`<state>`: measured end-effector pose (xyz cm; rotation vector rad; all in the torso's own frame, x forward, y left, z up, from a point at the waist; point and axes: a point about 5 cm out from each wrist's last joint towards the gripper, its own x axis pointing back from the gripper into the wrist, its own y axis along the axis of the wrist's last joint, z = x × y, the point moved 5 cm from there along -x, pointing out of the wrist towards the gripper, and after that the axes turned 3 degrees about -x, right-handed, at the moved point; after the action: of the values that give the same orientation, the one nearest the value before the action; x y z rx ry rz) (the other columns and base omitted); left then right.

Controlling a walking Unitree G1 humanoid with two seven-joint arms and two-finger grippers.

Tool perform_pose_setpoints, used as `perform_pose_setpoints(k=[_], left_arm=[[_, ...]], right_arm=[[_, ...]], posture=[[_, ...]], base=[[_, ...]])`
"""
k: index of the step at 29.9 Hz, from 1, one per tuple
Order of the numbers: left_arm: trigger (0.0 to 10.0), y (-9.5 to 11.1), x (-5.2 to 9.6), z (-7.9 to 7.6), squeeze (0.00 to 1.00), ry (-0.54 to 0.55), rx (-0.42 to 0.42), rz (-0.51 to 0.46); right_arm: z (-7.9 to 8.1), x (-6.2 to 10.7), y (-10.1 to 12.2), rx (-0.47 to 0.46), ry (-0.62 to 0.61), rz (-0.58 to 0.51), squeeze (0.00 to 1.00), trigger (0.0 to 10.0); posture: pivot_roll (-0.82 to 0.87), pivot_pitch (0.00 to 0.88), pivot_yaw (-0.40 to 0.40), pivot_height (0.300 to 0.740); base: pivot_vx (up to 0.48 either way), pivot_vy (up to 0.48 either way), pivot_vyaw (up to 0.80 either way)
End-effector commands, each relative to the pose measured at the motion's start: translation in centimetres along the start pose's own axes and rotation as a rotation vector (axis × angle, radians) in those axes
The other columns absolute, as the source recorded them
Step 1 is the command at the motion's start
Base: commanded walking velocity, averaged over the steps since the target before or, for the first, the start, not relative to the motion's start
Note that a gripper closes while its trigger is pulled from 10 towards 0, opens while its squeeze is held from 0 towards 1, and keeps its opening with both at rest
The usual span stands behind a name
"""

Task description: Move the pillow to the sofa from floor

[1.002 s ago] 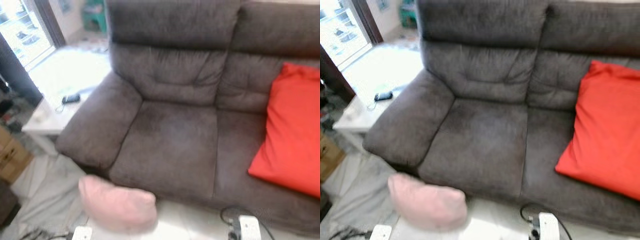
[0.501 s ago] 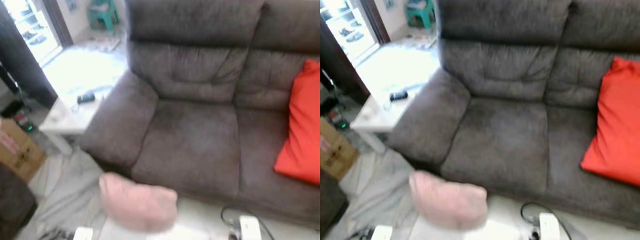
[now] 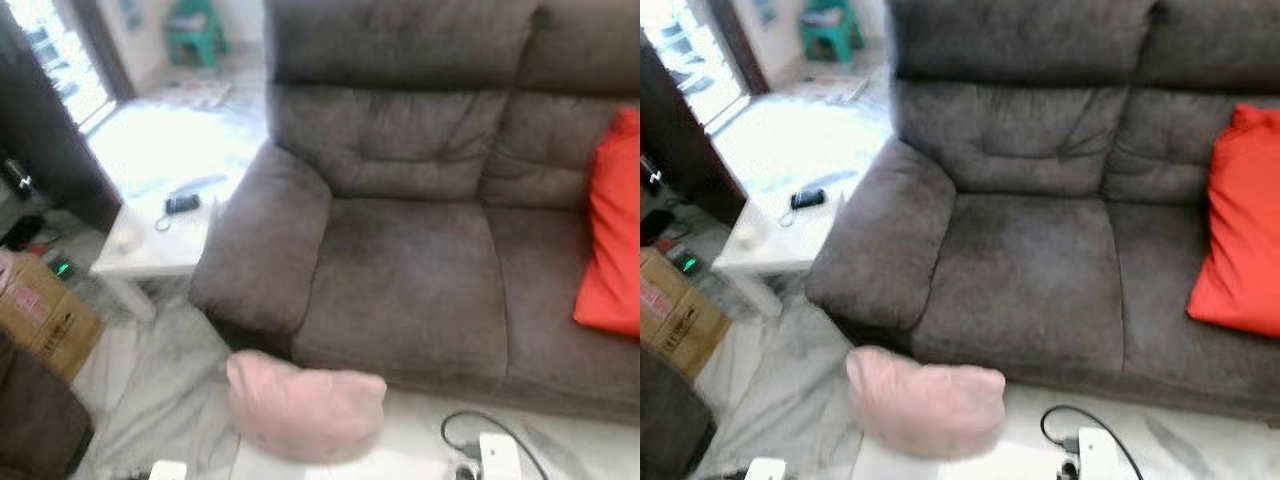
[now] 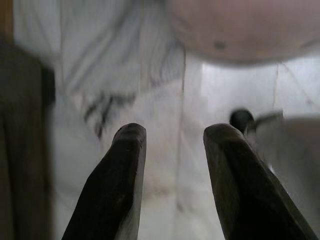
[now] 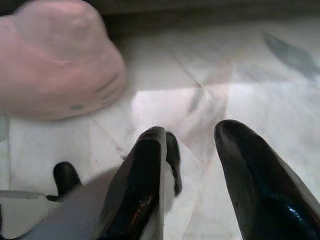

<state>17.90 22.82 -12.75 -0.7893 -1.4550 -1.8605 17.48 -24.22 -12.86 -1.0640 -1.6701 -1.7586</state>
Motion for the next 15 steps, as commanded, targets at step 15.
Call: perform_pose_setpoints(k=[15], left_arm=[[10.0, -0.98, 0.29, 0.25, 0.00, 0.007, -0.004, 0.023]], right_arm=[[0.62, -0.13, 0.24, -0.015, 0.008, -0.004, 0.00, 10.0]], posture=[[-0.05, 0.080, 0.075, 0.740]], base=[[0.000, 0.346, 0.00]])
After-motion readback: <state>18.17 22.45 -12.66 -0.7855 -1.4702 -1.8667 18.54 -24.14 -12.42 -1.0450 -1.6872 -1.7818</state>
